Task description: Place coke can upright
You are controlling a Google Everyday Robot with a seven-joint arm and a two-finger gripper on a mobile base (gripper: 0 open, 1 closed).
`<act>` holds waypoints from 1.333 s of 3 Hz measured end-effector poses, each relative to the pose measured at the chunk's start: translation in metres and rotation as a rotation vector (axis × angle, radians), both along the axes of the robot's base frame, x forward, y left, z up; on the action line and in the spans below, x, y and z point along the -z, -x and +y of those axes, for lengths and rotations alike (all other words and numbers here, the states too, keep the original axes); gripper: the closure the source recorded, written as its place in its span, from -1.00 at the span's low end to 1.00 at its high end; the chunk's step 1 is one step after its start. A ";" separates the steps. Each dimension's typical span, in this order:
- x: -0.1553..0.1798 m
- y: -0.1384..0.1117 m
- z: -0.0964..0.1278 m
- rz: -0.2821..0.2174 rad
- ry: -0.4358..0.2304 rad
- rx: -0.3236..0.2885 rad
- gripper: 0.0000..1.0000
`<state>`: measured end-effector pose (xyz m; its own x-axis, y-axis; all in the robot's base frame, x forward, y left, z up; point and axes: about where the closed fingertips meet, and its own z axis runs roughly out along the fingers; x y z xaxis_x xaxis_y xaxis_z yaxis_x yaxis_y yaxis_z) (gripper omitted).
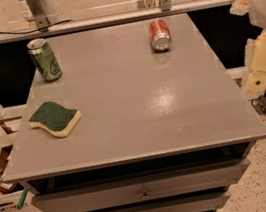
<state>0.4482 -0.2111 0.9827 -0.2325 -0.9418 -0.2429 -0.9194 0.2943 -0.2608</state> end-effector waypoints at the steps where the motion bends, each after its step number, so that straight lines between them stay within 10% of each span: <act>1: -0.011 -0.026 0.013 -0.030 -0.092 0.051 -1.00; 4: -0.007 -0.073 0.029 -0.020 -0.147 0.178 -1.00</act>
Offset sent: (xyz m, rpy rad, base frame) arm 0.0226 0.0110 0.0082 0.0772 -0.0247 -0.0411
